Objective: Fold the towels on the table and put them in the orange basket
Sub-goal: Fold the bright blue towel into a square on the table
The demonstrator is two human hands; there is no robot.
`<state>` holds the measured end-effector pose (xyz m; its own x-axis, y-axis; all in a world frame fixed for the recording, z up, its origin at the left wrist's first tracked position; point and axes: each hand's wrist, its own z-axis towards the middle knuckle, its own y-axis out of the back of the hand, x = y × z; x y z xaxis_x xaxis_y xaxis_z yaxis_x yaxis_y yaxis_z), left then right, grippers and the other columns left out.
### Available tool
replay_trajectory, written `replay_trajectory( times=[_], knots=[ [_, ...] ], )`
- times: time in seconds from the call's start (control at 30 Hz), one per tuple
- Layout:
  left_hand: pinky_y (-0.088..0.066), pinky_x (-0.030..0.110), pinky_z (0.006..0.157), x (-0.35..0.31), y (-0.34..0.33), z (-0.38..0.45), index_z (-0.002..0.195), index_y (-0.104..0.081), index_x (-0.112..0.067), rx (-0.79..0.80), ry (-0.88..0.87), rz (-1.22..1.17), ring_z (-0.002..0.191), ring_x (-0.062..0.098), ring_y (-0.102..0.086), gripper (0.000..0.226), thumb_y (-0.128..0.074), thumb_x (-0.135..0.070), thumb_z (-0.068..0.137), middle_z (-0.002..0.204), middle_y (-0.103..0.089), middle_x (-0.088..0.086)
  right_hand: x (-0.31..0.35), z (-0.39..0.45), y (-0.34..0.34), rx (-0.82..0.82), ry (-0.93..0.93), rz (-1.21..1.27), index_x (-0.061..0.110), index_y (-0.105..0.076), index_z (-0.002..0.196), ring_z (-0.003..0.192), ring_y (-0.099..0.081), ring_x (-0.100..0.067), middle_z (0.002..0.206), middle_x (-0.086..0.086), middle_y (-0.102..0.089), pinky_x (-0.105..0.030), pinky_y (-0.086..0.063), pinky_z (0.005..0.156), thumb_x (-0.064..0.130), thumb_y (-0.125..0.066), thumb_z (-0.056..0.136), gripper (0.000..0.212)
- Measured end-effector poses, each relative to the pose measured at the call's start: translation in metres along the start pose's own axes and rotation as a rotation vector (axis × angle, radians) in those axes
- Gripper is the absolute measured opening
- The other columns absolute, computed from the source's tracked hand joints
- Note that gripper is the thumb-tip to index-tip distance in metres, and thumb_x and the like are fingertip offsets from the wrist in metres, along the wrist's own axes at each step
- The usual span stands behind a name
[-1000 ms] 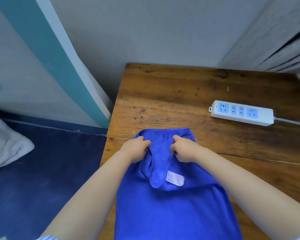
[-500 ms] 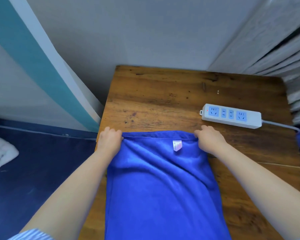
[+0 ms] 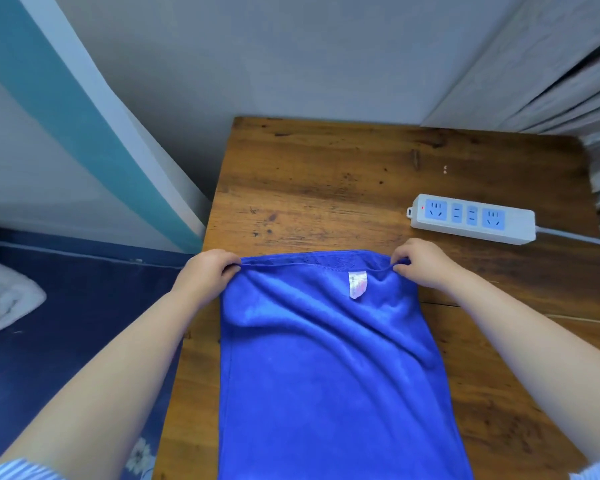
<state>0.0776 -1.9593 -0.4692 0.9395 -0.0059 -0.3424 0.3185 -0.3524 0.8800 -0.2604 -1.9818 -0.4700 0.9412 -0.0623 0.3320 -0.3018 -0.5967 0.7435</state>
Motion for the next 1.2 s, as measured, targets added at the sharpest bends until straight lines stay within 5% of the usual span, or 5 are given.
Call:
replay_trajectory(
  times=[0.27,0.53,0.67,1.03,1.2],
  knots=[
    [-0.041,0.033,0.069,-0.004,0.005,0.002,0.088,-0.057,-0.006,-0.078,0.075,0.067,0.087,0.031,-0.057,0.018,-0.052,-0.023,0.091,0.091,-0.064,0.013,-0.006,-0.002,0.015,-0.002,0.029,0.057,0.006,-0.064,0.093,0.084,-0.05,-0.017,0.095,-0.01,-0.063,-0.025,-0.037,0.072,0.013,-0.054,0.088,0.013],
    [-0.038,0.001,0.055,-0.007,-0.006,-0.001,0.083,-0.065,-0.003,-0.335,0.329,-0.617,0.068,0.014,-0.049,0.004,-0.065,-0.006,0.081,0.073,-0.056,0.001,-0.015,-0.016,0.02,-0.047,-0.011,0.105,0.011,-0.061,0.082,0.078,-0.05,-0.015,0.082,-0.003,-0.057,-0.021,-0.035,0.058,0.017,-0.059,0.086,0.007],
    [-0.041,0.019,0.063,-0.007,-0.007,-0.003,0.08,-0.062,-0.009,-0.377,0.402,-0.684,0.069,0.014,-0.049,0.005,-0.066,-0.005,0.08,0.069,-0.054,-0.007,-0.012,-0.017,0.022,-0.095,0.006,0.104,0.014,-0.058,0.073,0.071,-0.05,-0.013,0.076,-0.003,-0.057,-0.018,-0.035,0.053,0.018,-0.062,0.084,0.012],
    [-0.044,0.029,0.075,-0.01,0.02,-0.021,0.115,-0.062,-0.009,0.036,0.247,-0.331,0.103,0.025,-0.053,0.027,-0.056,-0.012,0.089,0.115,-0.059,0.014,0.0,-0.042,0.039,-0.092,-0.123,0.18,0.007,-0.066,0.08,0.077,-0.052,-0.016,0.08,-0.006,-0.059,-0.022,-0.037,0.053,0.013,-0.063,0.082,0.008],
    [-0.04,0.03,0.08,-0.021,0.047,-0.04,0.11,-0.054,-0.007,0.279,-0.092,0.39,0.103,0.025,-0.053,0.029,-0.033,-0.023,0.099,0.111,-0.052,0.011,0.009,-0.068,0.05,-0.071,-0.123,0.13,0.009,-0.065,0.081,0.07,-0.05,-0.01,0.079,-0.003,-0.059,-0.018,-0.036,0.05,0.018,-0.058,0.087,0.013]
  ],
)
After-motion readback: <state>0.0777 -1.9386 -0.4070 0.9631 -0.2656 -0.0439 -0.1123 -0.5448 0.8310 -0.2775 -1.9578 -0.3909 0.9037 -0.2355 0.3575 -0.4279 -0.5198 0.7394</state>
